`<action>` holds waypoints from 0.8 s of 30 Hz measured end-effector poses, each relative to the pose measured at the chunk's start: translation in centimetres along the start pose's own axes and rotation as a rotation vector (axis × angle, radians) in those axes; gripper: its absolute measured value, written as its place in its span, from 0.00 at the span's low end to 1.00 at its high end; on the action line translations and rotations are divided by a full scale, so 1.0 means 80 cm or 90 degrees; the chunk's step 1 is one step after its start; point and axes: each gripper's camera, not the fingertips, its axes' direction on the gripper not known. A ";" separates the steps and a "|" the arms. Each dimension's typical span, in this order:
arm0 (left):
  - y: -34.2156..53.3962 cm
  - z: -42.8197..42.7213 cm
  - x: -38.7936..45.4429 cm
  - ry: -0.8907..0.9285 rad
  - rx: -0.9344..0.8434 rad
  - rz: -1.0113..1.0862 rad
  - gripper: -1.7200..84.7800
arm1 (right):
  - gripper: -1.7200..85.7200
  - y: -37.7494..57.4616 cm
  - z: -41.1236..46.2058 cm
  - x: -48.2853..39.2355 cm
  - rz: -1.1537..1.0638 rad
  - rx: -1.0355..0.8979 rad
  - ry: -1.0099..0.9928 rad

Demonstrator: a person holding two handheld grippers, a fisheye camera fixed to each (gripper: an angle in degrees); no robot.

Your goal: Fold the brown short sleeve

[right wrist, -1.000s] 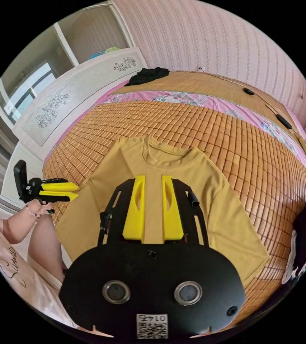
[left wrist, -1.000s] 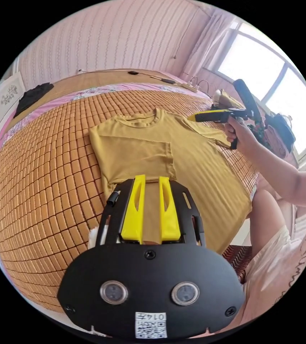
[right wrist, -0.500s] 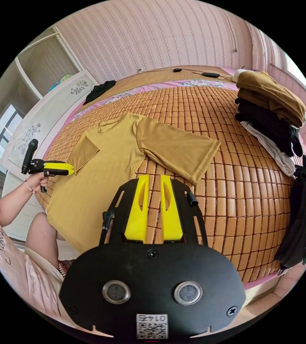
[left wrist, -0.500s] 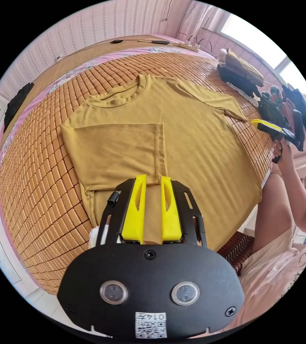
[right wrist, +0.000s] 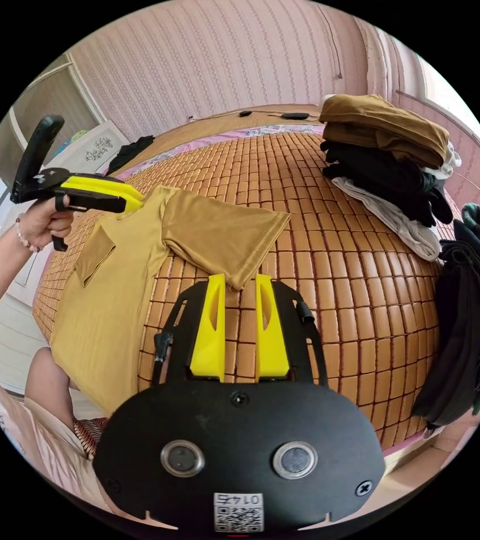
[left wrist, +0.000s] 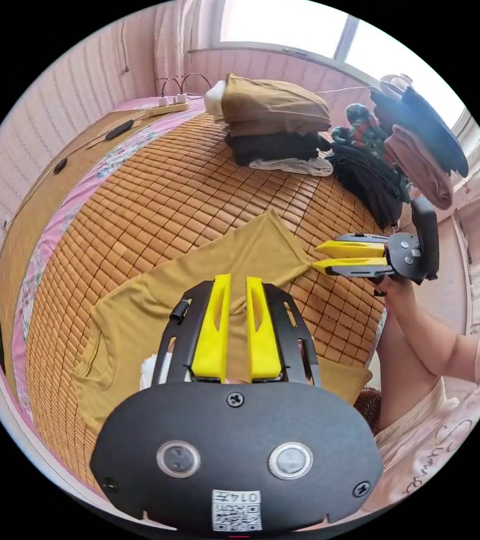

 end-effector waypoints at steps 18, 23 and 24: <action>-0.177 0.120 0.012 0.025 -0.064 -0.021 0.01 | 0.03 0.018 0.036 0.070 0.024 0.005 -0.139; -0.128 0.046 -0.043 0.033 0.025 -0.052 0.01 | 0.03 0.012 0.029 0.062 0.011 0.054 -0.098; -0.120 0.036 -0.049 0.028 0.035 -0.055 0.01 | 0.03 0.007 0.026 0.061 0.018 0.063 -0.104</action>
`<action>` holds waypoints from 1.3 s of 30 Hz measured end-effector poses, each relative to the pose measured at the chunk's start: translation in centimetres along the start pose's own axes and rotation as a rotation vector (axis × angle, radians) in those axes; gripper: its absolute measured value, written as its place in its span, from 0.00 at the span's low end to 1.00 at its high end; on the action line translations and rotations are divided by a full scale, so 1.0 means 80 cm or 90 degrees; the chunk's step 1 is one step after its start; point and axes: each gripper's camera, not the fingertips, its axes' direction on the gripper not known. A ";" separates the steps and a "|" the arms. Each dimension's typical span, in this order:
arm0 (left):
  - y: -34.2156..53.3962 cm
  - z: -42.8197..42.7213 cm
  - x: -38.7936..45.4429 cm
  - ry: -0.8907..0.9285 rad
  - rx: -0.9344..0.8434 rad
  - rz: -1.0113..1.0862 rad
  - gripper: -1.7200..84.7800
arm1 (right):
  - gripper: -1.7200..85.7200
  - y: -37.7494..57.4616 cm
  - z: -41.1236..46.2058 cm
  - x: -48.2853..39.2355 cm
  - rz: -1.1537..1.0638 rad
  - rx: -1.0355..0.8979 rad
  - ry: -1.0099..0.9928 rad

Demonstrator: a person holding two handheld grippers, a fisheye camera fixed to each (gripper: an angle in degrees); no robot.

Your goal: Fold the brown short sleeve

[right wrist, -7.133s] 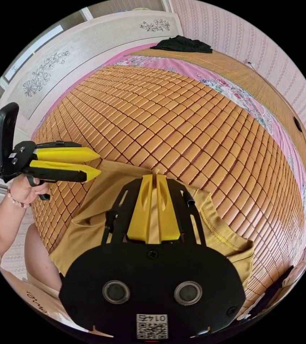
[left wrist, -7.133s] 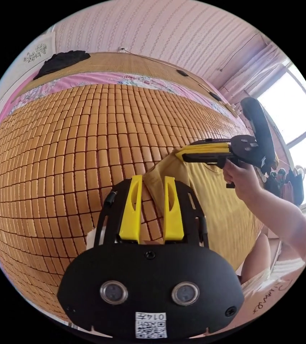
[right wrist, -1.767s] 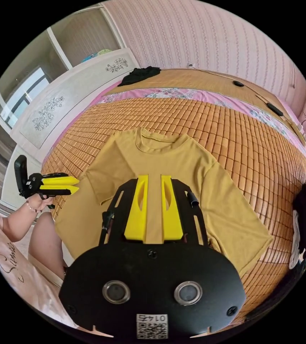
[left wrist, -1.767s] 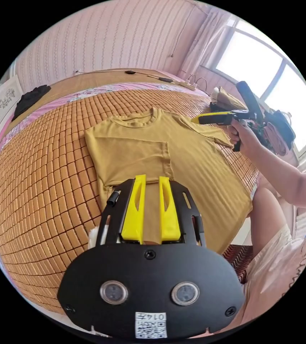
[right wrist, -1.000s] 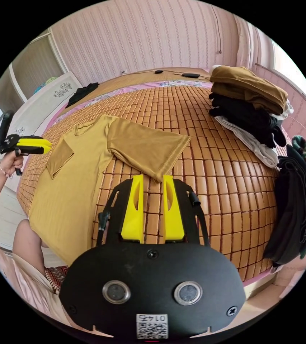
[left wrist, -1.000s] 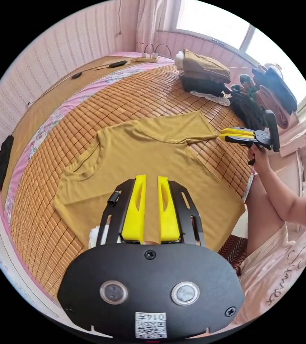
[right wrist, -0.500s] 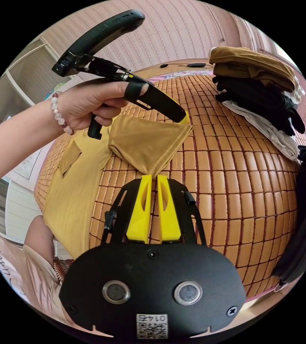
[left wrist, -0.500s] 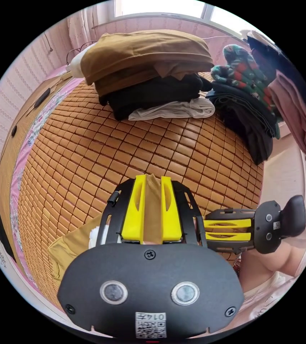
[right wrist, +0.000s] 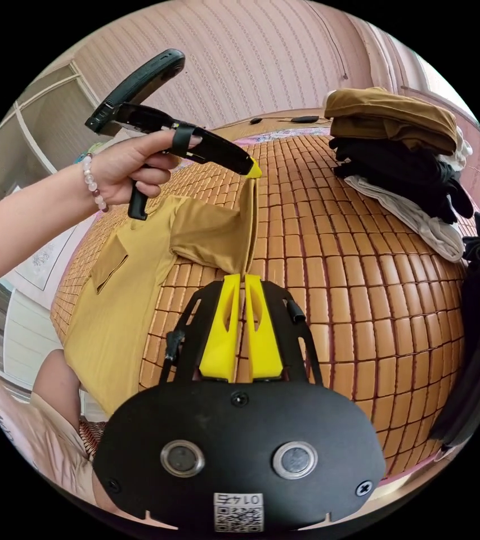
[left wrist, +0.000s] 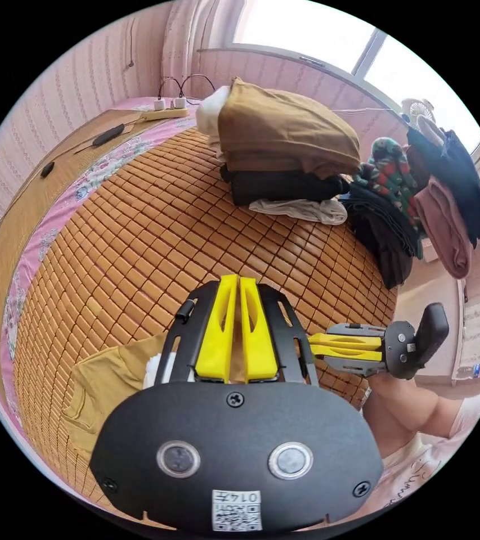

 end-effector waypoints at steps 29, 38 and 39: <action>0.461 -0.024 -0.167 -0.011 -0.050 -0.225 0.06 | 0.08 -0.067 0.075 -0.238 -0.317 -0.299 -0.059; 0.539 -0.040 -0.189 -0.048 -0.027 -0.238 0.02 | 0.04 -0.091 0.060 -0.251 -0.333 -0.291 -0.109; 0.545 -0.036 -0.193 -0.043 -0.036 -0.244 0.03 | 0.05 -0.095 0.062 -0.251 -0.331 -0.302 -0.119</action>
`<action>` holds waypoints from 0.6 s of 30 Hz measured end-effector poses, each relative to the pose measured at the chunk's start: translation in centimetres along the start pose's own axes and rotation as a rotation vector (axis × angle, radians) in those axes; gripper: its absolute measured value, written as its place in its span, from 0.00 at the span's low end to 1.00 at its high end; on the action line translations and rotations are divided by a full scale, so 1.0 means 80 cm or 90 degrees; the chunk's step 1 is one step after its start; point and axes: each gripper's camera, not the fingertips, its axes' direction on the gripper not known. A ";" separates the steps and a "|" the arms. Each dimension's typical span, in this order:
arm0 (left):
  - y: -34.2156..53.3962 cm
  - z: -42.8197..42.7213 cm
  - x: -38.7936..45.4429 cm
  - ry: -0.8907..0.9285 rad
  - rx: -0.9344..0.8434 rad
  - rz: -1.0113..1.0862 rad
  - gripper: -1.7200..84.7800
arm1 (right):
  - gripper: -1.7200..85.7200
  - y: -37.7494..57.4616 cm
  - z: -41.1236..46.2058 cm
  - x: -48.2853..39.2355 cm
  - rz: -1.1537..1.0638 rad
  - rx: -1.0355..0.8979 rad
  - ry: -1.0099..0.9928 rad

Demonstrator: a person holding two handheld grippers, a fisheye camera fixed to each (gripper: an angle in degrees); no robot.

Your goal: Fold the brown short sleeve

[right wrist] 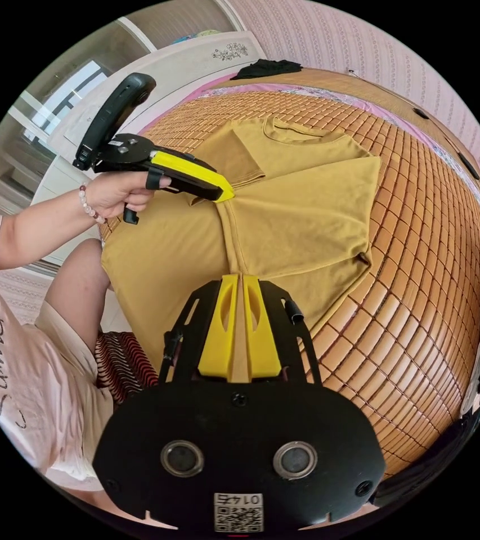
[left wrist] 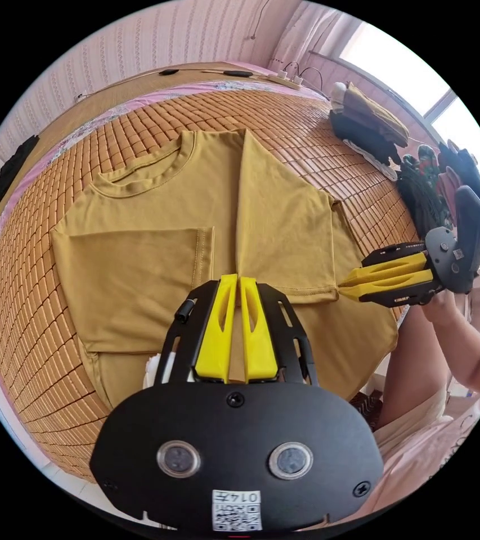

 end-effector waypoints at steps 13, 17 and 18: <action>0.090 -0.072 -0.210 -0.016 0.124 -0.144 0.07 | 0.13 -0.097 -0.079 0.096 0.040 0.087 0.080; 0.094 -0.066 -0.297 0.043 0.162 -0.232 0.09 | 0.15 -0.146 -0.071 0.141 0.101 0.085 0.097; 0.093 -0.063 -0.305 0.039 0.159 -0.240 0.10 | 0.15 -0.161 -0.066 0.154 0.119 0.079 0.090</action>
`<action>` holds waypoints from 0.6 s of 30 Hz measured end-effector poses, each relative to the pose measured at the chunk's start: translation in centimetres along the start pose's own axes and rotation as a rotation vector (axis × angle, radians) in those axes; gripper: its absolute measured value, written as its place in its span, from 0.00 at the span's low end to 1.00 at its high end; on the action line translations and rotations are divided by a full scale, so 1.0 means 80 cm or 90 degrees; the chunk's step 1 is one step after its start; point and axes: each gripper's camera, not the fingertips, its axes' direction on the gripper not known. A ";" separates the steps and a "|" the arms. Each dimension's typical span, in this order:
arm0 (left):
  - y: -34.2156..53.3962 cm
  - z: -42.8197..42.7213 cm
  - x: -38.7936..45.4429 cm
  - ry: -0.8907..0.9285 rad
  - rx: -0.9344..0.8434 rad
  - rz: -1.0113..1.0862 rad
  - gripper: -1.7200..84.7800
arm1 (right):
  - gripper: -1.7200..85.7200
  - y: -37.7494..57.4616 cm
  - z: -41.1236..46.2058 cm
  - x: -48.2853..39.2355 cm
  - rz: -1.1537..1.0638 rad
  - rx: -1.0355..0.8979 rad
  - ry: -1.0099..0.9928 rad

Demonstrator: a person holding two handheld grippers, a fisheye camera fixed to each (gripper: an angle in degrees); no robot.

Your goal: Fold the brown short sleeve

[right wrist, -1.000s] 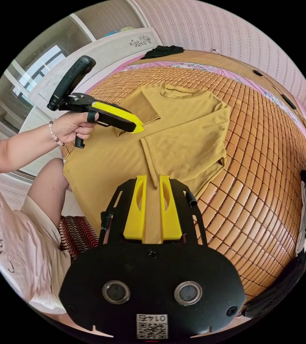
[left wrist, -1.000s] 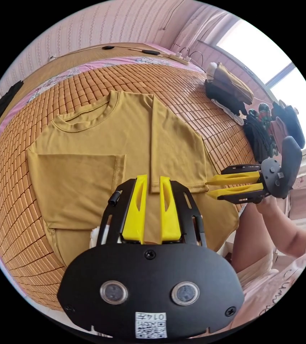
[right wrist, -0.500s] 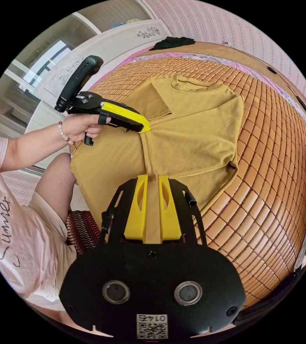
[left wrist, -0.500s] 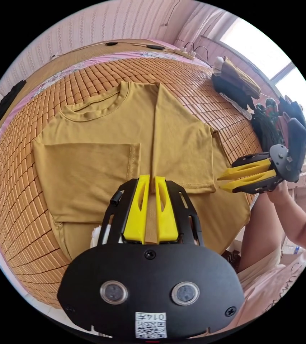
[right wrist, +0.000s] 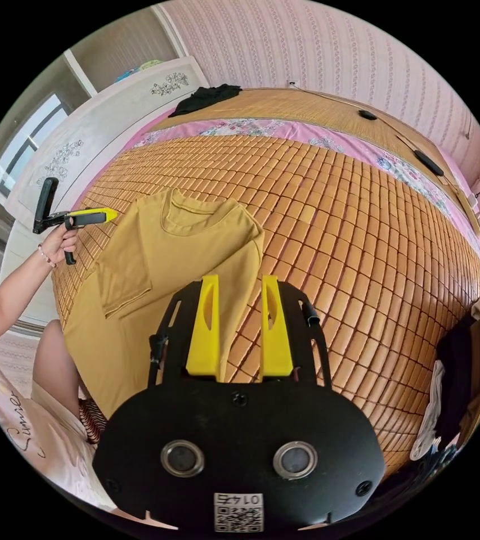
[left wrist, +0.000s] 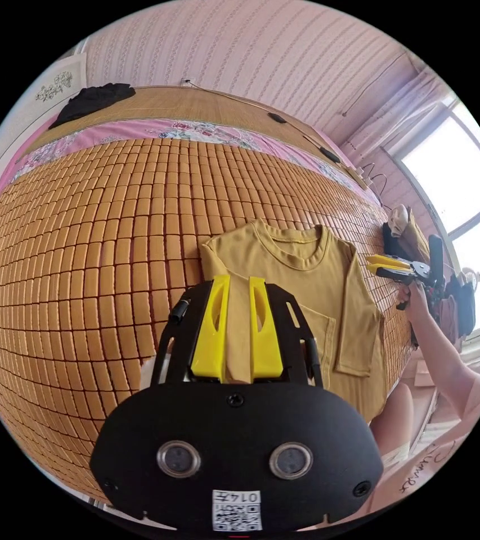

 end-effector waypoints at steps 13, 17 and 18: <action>-0.033 0.032 -0.063 -0.058 -0.014 -0.064 0.02 | 0.03 -0.067 -0.007 0.045 0.073 -0.008 0.015; -0.036 -0.005 -0.061 -0.031 0.057 -0.071 0.01 | 0.03 -0.075 -0.046 0.056 0.099 0.051 -0.005; -0.034 -0.012 -0.058 -0.026 0.066 -0.065 0.01 | 0.03 -0.073 -0.060 0.055 0.100 0.067 -0.017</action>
